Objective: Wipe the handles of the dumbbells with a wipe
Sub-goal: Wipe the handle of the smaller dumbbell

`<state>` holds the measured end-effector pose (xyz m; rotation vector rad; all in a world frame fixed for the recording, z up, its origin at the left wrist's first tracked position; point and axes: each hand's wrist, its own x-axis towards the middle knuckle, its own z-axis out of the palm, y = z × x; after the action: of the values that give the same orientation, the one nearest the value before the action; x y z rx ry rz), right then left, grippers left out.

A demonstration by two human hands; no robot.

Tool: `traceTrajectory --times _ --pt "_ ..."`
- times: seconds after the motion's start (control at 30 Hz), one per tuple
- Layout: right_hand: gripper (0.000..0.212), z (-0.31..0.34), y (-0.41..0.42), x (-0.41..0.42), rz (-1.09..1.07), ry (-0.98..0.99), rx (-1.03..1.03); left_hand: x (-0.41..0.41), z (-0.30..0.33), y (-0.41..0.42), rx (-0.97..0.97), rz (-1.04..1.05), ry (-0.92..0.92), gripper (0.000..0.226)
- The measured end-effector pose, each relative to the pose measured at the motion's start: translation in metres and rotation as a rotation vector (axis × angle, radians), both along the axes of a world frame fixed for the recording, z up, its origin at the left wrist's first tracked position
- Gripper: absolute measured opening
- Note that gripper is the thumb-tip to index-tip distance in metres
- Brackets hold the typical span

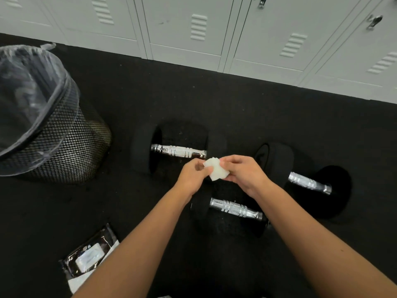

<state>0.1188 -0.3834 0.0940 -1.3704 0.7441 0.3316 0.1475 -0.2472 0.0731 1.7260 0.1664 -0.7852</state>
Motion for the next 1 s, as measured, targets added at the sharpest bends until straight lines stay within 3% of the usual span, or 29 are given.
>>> traceTrajectory --times 0.07,0.17,0.27,0.37,0.5,0.6,0.8,1.0 --pt "0.011 -0.007 -0.003 -0.011 -0.002 0.060 0.030 -0.016 -0.012 -0.003 0.057 0.087 -0.068 0.014" --pt "0.020 -0.019 -0.010 -0.025 -0.009 0.187 0.059 -0.037 -0.032 -0.006 0.439 0.202 -0.203 0.021" --pt "0.015 -0.032 -0.016 -0.035 -0.043 0.259 0.092 -0.049 -0.046 -0.011 0.693 0.116 0.055 0.045" --pt "0.015 -0.048 -0.019 -0.041 -0.018 0.276 0.049 -0.055 -0.054 -0.023 0.593 0.105 0.173 0.054" --pt "0.027 -0.072 -0.022 -0.049 0.316 0.181 -0.658 -0.057 -0.057 -0.023 0.571 0.163 0.063 0.058" --pt "0.027 -0.083 -0.016 -0.054 0.466 0.107 -0.913 -0.053 -0.055 -0.021 0.560 0.133 0.050 0.057" --pt "0.031 -0.092 -0.009 -0.054 0.594 0.138 -0.901 -0.049 -0.062 -0.015 0.471 0.088 0.077 0.062" --pt "0.038 -0.096 0.009 -0.054 0.779 0.043 -0.951 -0.046 -0.063 -0.014 0.431 0.071 0.081 0.059"
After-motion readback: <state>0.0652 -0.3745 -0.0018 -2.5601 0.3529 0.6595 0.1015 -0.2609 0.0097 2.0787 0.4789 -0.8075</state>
